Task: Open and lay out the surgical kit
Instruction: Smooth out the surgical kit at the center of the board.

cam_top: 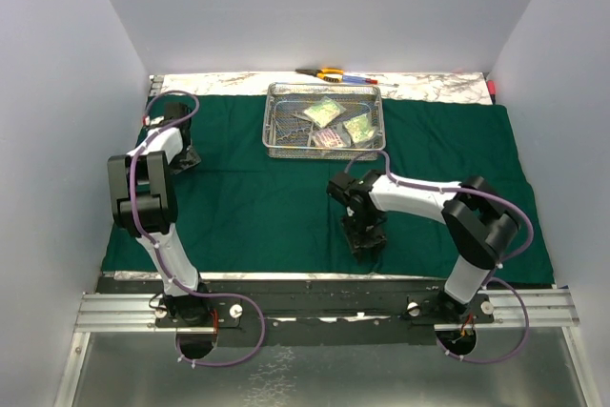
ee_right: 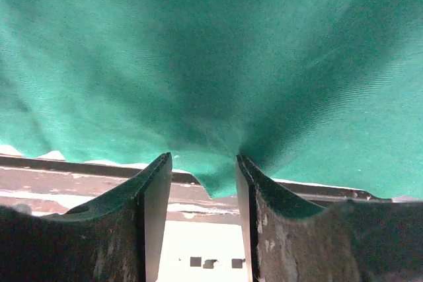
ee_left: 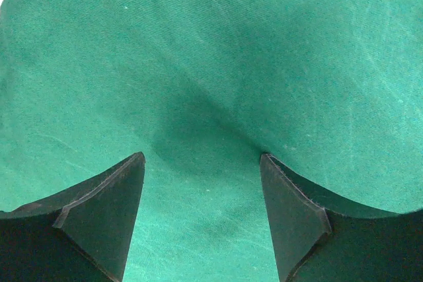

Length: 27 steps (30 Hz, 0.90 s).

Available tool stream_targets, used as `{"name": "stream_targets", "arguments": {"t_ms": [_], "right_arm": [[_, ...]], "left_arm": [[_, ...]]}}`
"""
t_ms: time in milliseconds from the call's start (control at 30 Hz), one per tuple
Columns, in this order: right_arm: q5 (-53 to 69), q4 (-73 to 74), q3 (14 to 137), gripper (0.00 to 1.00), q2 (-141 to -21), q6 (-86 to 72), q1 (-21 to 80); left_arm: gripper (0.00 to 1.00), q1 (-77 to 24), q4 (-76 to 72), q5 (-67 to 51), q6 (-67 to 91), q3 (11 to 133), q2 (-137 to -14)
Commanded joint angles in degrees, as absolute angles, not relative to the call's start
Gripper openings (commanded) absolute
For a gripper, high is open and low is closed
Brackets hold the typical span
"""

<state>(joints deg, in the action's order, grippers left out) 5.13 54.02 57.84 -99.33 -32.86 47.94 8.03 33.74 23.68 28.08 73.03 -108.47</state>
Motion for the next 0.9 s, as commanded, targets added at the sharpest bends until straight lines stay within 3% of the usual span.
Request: {"name": "stream_targets", "arguments": {"t_ms": [0,300,433,767,867], "right_arm": [[1.32,56.71,66.89,0.48,-99.85,-31.68,47.4],[-7.47,56.62,83.42,0.53,-100.38,-31.1,30.34],[-13.77,53.45,89.48,0.62,-102.7,-30.37,20.48],[-15.89,47.78,108.47,0.71,-120.78,-27.59,-0.93],[-18.06,46.88,113.74,0.79,-126.71,-27.47,-4.82]], "left_arm": [[0.72,8.66,35.05,27.68,28.22,75.73,-109.02],[0.72,8.61,36.21,21.64,24.09,83.86,-105.39],[0.72,8.66,35.31,17.92,23.47,90.2,-108.9],[0.72,8.67,33.57,12.74,23.69,105.18,-123.44],[0.72,8.62,33.4,12.42,22.48,109.14,-127.26]]}}
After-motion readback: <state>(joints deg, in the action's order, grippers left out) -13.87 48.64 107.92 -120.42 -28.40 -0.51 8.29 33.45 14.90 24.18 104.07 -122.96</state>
